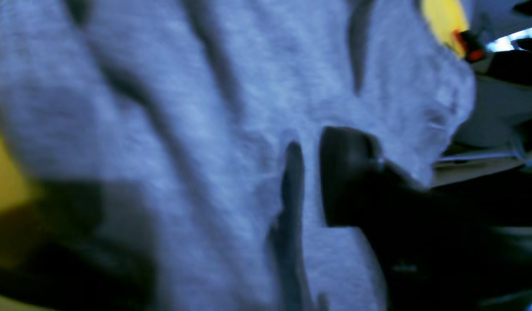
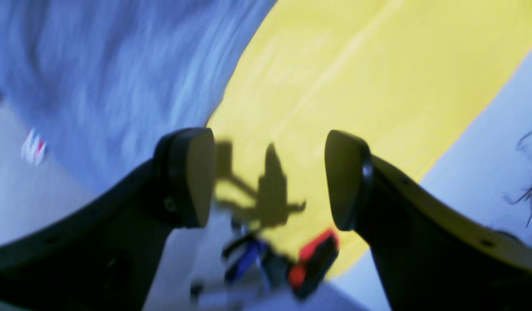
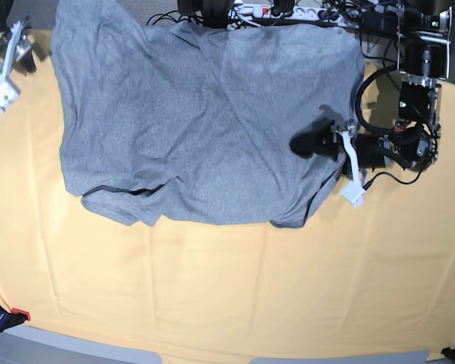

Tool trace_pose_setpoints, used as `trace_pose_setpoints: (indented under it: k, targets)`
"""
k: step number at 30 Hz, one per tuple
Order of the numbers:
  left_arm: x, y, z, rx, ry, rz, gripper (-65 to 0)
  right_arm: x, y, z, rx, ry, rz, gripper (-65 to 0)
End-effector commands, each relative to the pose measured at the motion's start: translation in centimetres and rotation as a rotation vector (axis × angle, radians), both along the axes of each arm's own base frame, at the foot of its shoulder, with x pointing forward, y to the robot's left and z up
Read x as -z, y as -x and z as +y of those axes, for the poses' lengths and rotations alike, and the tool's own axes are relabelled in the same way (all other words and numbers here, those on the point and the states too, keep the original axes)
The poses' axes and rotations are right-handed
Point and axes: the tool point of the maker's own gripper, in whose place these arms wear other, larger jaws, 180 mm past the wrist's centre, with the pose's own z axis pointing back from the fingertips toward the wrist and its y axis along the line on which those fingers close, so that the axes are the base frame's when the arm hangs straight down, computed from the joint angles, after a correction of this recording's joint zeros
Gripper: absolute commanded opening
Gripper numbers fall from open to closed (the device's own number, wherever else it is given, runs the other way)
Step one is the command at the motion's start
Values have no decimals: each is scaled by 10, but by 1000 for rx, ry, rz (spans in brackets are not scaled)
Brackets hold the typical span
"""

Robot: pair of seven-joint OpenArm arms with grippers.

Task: Layout the t-shirt on the table in an organized manner, then fold the t-shirt properly
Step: 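Move both grippers to the shirt's hem corners and grasp them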

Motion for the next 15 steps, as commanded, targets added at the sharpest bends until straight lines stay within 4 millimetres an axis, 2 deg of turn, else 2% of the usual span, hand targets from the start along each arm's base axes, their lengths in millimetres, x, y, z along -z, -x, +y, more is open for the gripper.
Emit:
trace_pose_setpoints:
  k: [1,3,4,9,12,15]
  targets:
    - [-17,-17,8,-15,-8,-54,-468,-9,-11,2,-3,-8,-55,-232]
    - [-31,-32,12,-37,-2,-93,-625,-20,-27,7,9,-48,-142,-232]
    - [-37,-38,14,-44,-2,-113,-650,-27,-36,10,15,-68,-188,-232]
    - [-57,-56,17,-55,2,-172,-650,-61,-77,15,69,-190,-419,-232]
    - [-59,-56,16,-54,9,-174,-650,-63,-93,11,118,-310,-477,-232]
    - [-59,-53,14,-41,21,-162,-650,-57,-109,0,189,-446,-509,-232]
